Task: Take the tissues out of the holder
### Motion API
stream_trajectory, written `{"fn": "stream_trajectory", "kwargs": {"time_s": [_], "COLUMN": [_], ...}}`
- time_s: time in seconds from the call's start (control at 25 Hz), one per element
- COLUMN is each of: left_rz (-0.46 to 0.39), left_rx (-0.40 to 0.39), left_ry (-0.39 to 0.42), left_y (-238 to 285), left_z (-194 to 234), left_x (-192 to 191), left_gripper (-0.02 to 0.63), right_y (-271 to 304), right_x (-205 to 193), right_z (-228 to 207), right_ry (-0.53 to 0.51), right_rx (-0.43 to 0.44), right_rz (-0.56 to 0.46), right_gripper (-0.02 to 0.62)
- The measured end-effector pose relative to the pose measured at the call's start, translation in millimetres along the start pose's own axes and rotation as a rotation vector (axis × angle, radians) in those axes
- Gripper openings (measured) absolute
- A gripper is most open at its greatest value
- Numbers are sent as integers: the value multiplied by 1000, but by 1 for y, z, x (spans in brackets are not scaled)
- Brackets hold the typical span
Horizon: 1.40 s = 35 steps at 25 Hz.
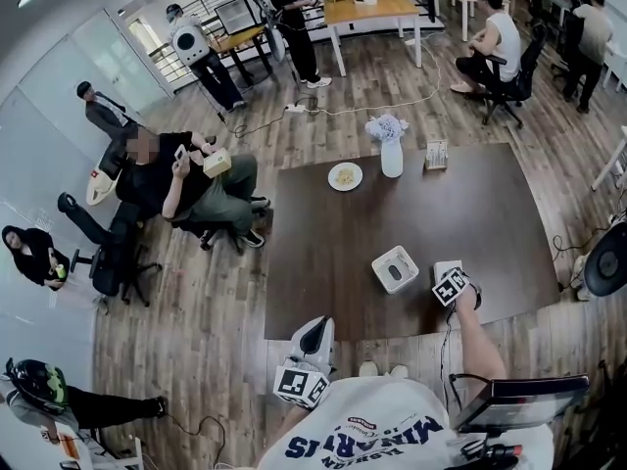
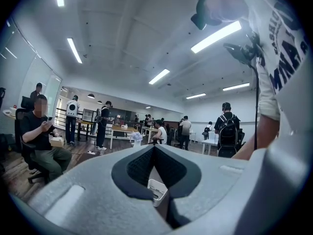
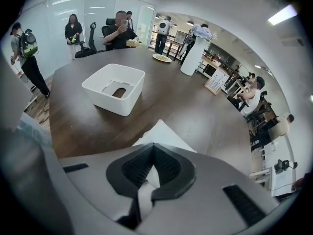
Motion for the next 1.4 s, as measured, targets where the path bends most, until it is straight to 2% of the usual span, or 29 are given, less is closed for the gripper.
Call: {"fn": "stream_trajectory", "kwargs": {"time_s": [0.16,0.28,0.36,0.48,0.64,0.72,0.88,1.04,1.24,1.4], "left_rz": [7,15,15,8,-1,-6,-20,-31,-45,-51], "left_rx": [1,8,10,11,2,-9,-43,-76,-118,-142], "left_ry": [-3,0,1,3,10,15,29,46,64,82], "left_y": [0,-3,-3,0,3,6,9,7,8,6], "left_z": [0,3,5,6,6,4,-5,-14,-19,-23], "left_x": [0,0,1,3,5,7,14,20,28,31], "left_gripper": [3,4,4,4,5,4,3,4,3,3], "right_y": [-1,-9,-23,-62,-154,-213,-307,-357,-388,-407], "right_x": [-1,1,5,14,43,57,67,67,62,60], "right_z": [0,-1,-6,-19,-19,-11,12,38,62,82], "right_ry": [4,-15,12,100,189,208,212,204,199,203], "right_rx": [-6,-15,-17,-21,19,44,67,85,92,140], "right_rz": [-11,-4,-41,-178,-520,-700,-936,-1037,-1083,-1123], "right_gripper": [9,39,60,60,54,31,11,9,8,8]}}
Point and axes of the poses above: the fingertips, and each gripper's own axes: y forward along the fingers, z to its left, x out of its top, the point moved 3 cm from there along -y, backward along the fingers, and after that the axes turned 11 degrees about z, right-handed, at the moved point
